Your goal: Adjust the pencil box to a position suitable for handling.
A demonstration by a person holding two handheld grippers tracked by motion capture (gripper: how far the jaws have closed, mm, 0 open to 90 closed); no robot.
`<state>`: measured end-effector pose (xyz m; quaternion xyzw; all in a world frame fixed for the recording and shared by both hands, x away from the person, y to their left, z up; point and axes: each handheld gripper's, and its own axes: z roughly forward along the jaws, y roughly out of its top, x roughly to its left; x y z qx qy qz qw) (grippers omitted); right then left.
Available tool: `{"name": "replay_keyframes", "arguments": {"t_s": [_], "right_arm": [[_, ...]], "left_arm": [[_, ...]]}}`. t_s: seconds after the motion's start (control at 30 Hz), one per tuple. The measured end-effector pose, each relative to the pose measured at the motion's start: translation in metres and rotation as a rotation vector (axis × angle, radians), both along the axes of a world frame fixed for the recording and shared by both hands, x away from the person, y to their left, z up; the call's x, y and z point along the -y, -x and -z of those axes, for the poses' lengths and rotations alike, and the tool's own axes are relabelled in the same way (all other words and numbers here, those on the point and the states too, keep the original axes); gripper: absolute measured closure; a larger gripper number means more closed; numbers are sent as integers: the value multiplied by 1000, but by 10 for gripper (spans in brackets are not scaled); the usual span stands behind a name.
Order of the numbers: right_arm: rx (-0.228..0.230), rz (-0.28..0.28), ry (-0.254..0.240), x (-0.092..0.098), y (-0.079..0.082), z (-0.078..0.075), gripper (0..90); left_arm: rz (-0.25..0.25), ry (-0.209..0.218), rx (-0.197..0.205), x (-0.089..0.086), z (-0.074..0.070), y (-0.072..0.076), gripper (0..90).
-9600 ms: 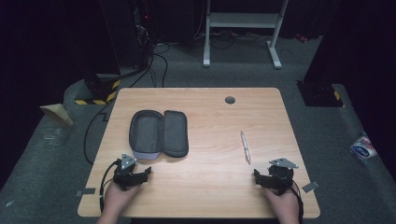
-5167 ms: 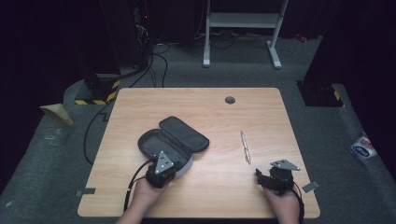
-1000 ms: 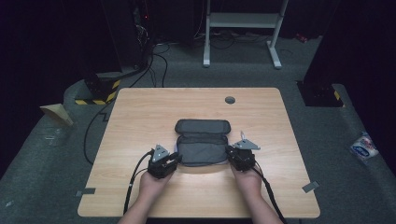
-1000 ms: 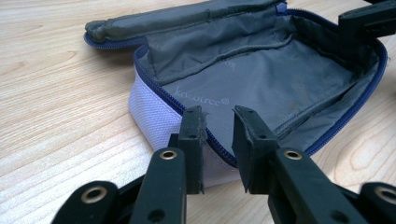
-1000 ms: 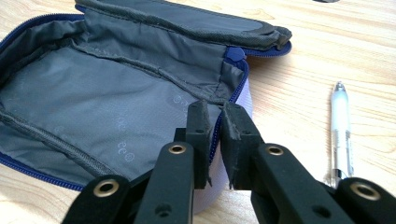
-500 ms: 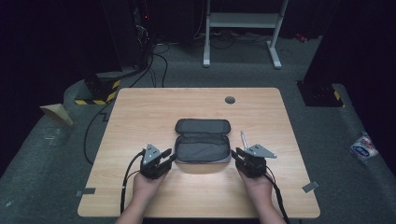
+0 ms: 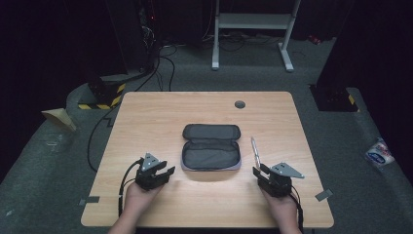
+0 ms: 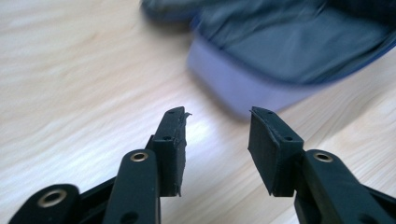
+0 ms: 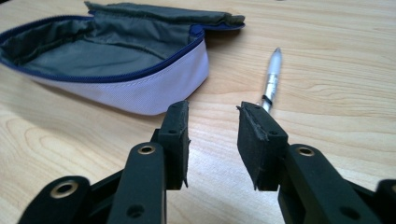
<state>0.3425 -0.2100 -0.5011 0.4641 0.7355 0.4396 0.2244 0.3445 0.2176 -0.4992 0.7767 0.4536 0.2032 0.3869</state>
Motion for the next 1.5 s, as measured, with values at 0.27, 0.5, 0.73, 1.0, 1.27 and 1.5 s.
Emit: {"name": "replay_keyframes", "arguments": {"t_s": [0.27,0.5,0.73,1.0,1.27,1.5], "right_arm": [[-5,16,74,3,-4,7,595],[-13,66,117,4,-6,7,575],[-36,99,121,9,-11,10,459],[-67,98,135,9,-23,13,380],[-83,80,146,4,-39,11,437],[-108,88,130,-4,-62,-1,476]], "left_arm": [[-128,-69,-41,-30,25,1,461],[-173,-44,-43,-45,27,-2,357],[-162,-64,-36,-41,29,-1,299],[-164,-59,-35,-41,29,0,298],[-157,-66,-35,-41,29,-2,297],[-147,-67,-38,-41,28,-3,297]]}}
